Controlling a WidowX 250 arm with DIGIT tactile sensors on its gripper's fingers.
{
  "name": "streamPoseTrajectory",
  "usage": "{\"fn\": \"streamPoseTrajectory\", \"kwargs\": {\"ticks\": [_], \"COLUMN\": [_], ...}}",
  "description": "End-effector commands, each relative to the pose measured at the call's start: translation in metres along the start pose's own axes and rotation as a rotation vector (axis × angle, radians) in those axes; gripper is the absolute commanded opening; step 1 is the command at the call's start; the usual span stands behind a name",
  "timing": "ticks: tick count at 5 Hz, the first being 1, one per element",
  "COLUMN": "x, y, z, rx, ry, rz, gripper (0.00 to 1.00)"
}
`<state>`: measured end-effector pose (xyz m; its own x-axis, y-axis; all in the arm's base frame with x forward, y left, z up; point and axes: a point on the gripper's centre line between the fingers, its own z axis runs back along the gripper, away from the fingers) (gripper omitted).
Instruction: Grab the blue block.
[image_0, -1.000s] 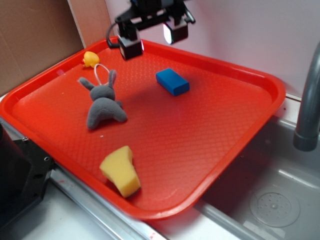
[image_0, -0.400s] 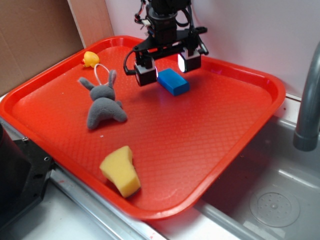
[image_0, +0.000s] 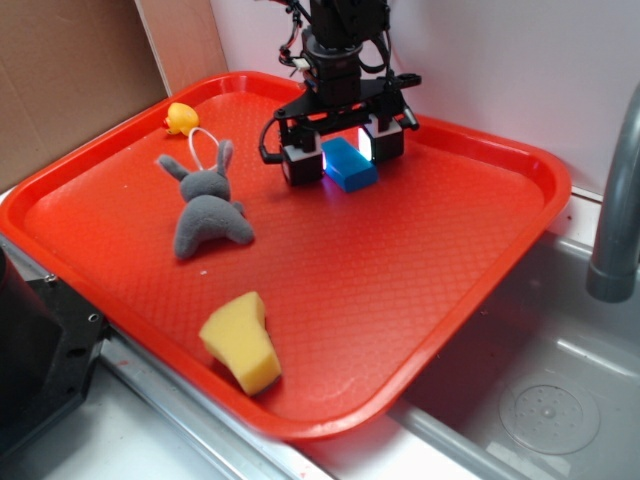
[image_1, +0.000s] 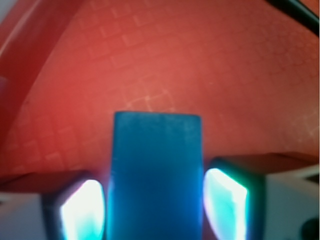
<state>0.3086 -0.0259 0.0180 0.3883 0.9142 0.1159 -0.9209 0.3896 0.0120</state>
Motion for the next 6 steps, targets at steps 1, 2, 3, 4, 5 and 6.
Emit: {"fn": "streamPoseTrajectory", "kwargs": {"ticks": [1,2,3,4,5,6], "x": [0.017,0.018,0.019,0.022,0.024,0.021], "y": [0.005,0.009,0.02,0.033,0.052,0.075], "z": [0.016,0.048,0.086,0.116,0.149,0.171], "rx": [-0.036,-0.04,-0.049,-0.061,-0.086,-0.105], "ry": [0.012,0.064,0.096,0.119,0.13,0.109], "rz": [-0.056,-0.283,-0.533,-0.766,-0.922,-0.995], "gripper": [0.0,0.0,0.0,0.0,0.0,0.0]}}
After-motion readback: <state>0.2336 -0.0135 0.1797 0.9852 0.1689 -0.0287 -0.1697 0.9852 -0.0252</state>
